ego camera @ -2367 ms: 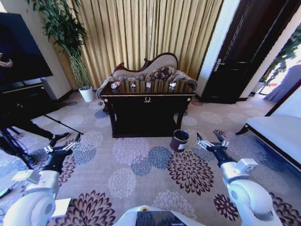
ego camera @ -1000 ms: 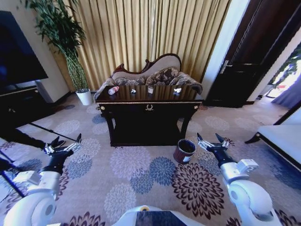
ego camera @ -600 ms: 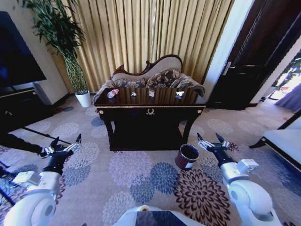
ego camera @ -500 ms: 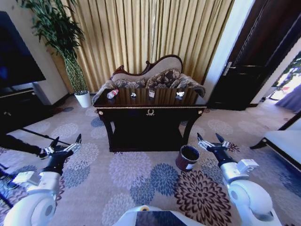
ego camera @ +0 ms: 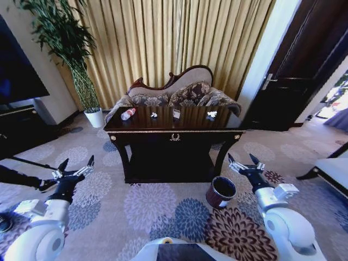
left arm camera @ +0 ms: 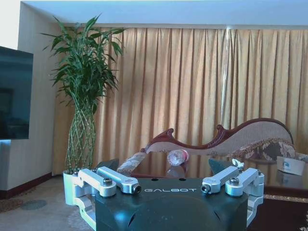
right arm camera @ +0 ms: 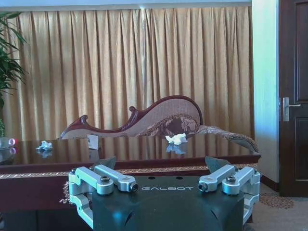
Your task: Move to the front of the table and place the trash on the table into the trash bin.
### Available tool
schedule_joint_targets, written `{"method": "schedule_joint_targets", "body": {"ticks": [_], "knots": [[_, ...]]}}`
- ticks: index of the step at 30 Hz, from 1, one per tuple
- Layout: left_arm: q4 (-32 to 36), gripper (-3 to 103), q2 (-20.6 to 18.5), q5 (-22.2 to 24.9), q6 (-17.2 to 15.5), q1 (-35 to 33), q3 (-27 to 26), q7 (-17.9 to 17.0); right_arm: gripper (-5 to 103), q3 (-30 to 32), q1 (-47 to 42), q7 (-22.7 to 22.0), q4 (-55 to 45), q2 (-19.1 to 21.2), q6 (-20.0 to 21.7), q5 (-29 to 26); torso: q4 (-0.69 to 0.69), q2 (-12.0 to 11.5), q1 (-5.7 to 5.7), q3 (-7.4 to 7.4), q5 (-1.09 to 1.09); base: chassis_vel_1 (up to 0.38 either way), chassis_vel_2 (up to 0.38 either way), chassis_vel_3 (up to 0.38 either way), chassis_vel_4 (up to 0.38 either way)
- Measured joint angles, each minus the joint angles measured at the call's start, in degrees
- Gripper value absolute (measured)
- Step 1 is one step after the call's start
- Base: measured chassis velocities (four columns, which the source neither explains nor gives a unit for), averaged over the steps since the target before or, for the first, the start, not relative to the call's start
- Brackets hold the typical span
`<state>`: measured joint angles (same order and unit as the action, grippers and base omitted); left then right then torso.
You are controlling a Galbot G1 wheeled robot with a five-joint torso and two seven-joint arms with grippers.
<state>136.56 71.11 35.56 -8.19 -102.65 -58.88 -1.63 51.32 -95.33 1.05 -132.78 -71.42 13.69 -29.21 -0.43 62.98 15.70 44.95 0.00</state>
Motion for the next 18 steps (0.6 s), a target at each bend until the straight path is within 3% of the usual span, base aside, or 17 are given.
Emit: {"method": "schedule_joint_targets", "body": {"ticks": [18], "knots": [[0.46,100,0.42,-0.12,0.21,-0.47,0.08,0.22,100,0.06,-0.19,-0.02,-0.22,-0.11,-0.09,0.04,0.0,0.0,0.0,0.0,-0.01,-0.175,0.17,0.177,-0.181]]}}
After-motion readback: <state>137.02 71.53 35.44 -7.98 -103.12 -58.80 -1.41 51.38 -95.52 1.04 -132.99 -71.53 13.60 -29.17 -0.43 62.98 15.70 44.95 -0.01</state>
